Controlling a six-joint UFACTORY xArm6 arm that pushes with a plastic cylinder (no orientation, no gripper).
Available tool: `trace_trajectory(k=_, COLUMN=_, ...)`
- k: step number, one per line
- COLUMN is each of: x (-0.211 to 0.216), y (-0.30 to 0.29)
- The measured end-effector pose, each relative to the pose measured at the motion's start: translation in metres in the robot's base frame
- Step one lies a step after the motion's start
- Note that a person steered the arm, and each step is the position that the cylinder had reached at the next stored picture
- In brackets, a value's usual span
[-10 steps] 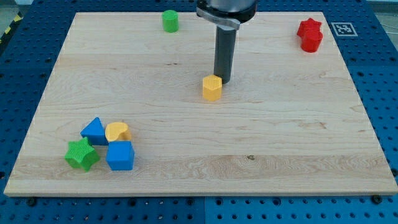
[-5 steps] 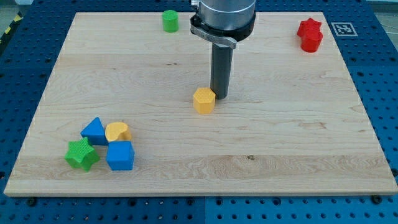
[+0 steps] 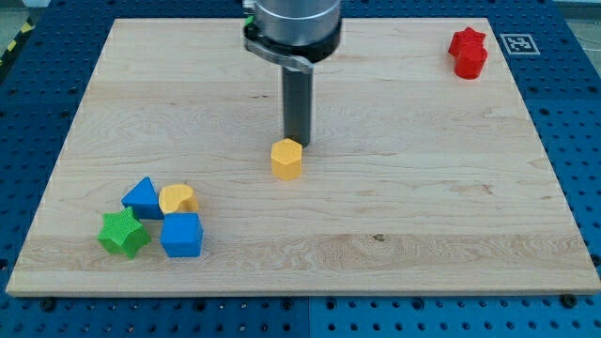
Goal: Place the yellow hexagon to the right of the blue cube
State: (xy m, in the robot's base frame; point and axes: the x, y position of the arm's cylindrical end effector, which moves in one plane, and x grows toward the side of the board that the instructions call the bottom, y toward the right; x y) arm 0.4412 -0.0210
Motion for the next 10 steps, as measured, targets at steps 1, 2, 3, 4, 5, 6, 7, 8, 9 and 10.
trace_trajectory(k=1, x=0.022, y=-0.006)
trace_trajectory(k=2, x=0.033, y=-0.006)
trace_trajectory(k=3, x=0.041, y=0.007)
trace_trajectory(k=4, x=0.046, y=0.021)
trace_trajectory(k=5, x=0.046, y=0.026)
trace_trajectory(k=6, x=0.062, y=0.016)
trace_trajectory(k=7, x=0.077, y=0.01)
trace_trajectory(k=8, x=0.099, y=0.004)
trace_trajectory(k=9, x=0.114, y=0.001)
trace_trajectory(k=10, x=0.126, y=0.001)
